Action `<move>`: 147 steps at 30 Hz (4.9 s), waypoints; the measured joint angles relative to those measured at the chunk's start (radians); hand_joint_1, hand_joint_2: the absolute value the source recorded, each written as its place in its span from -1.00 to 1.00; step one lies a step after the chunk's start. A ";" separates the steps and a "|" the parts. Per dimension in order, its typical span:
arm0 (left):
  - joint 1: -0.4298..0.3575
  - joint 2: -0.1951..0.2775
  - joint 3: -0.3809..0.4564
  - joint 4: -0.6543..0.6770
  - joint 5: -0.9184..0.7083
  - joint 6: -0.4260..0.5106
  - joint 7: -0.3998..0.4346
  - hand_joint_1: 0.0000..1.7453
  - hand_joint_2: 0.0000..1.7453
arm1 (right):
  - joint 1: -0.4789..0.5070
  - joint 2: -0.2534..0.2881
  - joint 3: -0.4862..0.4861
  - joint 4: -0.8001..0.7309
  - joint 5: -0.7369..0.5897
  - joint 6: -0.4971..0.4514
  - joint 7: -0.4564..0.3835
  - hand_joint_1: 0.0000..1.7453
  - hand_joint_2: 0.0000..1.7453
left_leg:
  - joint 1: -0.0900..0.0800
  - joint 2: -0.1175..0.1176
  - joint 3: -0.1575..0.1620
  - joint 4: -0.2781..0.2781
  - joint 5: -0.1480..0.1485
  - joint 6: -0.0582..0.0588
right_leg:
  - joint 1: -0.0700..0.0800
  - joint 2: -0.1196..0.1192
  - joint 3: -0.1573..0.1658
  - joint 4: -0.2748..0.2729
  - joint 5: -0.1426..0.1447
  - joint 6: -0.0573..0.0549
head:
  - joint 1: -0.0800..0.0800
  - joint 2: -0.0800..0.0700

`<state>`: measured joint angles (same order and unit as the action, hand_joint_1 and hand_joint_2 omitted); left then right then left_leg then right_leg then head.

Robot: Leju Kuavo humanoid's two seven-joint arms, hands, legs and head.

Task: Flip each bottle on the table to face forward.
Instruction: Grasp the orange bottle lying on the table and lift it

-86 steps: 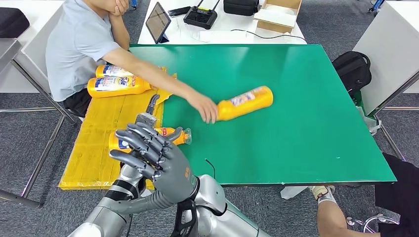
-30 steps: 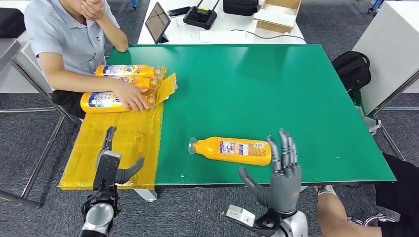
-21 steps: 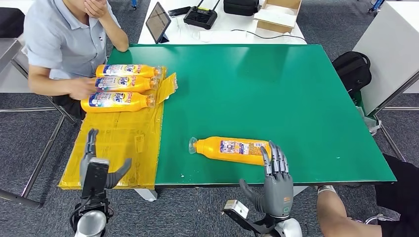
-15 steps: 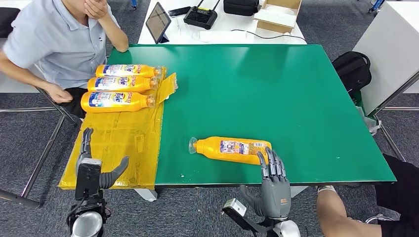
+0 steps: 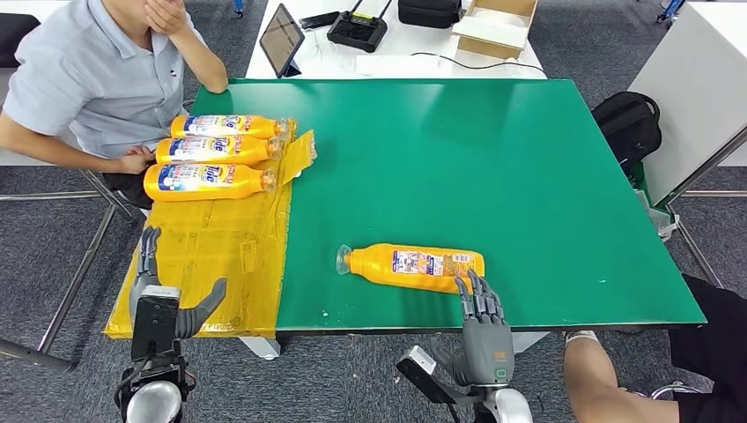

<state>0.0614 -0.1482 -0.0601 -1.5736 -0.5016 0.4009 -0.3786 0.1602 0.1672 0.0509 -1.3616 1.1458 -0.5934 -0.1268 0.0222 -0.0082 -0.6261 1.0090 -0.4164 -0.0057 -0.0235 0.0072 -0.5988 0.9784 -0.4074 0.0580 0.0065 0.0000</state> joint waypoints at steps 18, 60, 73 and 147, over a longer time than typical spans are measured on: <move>-0.102 -0.013 -0.036 0.069 0.013 0.000 0.034 -1.00 1.00 | -0.291 -0.026 0.094 0.222 -0.135 0.171 0.043 -1.00 1.00 | 0.000 0.000 0.000 0.000 0.001 0.001 | 0.000 0.000 0.000 0.000 0.001 0.000 | 0.000 0.000; -0.114 -0.018 -0.030 0.098 0.126 -0.138 0.078 -1.00 1.00 | -0.413 -0.029 0.212 0.380 0.082 0.177 0.251 -1.00 1.00 | 0.000 0.000 0.000 0.000 0.001 0.001 | 0.000 0.000 0.000 0.000 0.001 0.000 | 0.000 0.000; -0.061 -0.023 -0.016 0.054 0.182 -0.212 0.113 -1.00 1.00 | -0.373 -0.049 0.212 0.325 0.122 0.228 0.302 -1.00 1.00 | 0.000 0.000 0.000 0.000 0.001 0.001 | 0.000 0.000 0.000 0.000 0.001 0.000 | 0.000 0.000; -0.100 -0.040 0.006 0.131 0.291 -0.267 0.129 -1.00 1.00 | -0.686 -0.087 0.136 0.782 0.104 0.363 0.320 1.00 1.00 | 0.000 0.003 0.015 0.000 0.001 0.001 | 0.000 0.001 0.009 -0.001 0.002 0.000 | 0.000 0.000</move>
<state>-0.0382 -0.1879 -0.0538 -1.4429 -0.2108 0.1343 -0.2501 -0.5257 0.0805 0.1866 -0.5799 1.2494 -0.2305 0.1929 0.0219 -0.0050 -0.6111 1.0092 -0.4157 -0.0048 -0.0235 0.0079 -0.5902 0.9774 -0.4059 0.0577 0.0065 0.0000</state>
